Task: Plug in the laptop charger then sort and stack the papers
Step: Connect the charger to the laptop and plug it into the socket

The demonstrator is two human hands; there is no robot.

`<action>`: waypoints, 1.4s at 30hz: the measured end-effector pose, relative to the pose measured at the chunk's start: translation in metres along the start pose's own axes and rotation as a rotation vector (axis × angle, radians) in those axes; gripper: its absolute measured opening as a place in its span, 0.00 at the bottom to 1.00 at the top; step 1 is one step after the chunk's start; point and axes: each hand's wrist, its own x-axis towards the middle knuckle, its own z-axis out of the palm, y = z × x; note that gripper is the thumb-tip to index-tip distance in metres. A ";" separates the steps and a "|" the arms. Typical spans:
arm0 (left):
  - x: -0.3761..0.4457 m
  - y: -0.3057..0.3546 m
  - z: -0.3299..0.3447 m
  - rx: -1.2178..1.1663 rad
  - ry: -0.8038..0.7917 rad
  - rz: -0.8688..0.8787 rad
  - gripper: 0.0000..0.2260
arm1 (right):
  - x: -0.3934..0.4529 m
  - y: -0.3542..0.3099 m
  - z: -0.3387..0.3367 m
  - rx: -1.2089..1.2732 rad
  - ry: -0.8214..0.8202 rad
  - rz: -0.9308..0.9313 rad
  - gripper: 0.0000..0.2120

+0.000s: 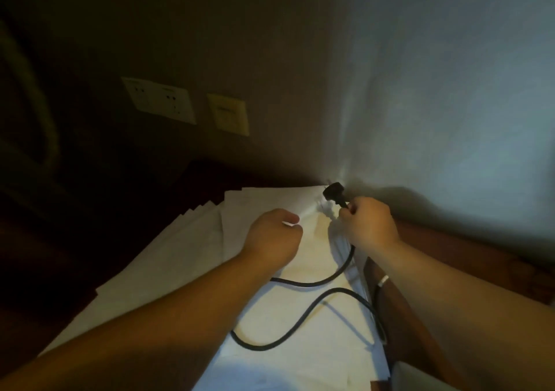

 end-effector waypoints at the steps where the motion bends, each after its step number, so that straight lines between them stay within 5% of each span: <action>1: -0.004 0.002 -0.003 -0.073 0.010 -0.025 0.14 | -0.005 -0.007 -0.006 0.077 0.023 -0.036 0.12; 6: -0.029 0.031 -0.016 -0.318 -0.037 -0.117 0.07 | -0.044 -0.063 -0.038 0.300 0.116 -0.157 0.11; 14: -0.053 0.083 -0.067 -0.626 0.032 -0.002 0.12 | -0.082 -0.140 -0.051 0.365 0.102 -0.265 0.09; 23: -0.031 0.071 -0.121 -0.650 0.122 -0.056 0.11 | -0.097 -0.181 -0.025 0.638 -0.193 -0.023 0.13; 27: -0.009 0.058 -0.136 -0.571 0.156 -0.026 0.10 | -0.096 -0.183 -0.008 0.443 -0.276 -0.046 0.15; 42: 0.058 0.011 -0.149 -0.490 0.202 -0.072 0.08 | -0.074 -0.192 0.039 0.442 -0.377 0.017 0.09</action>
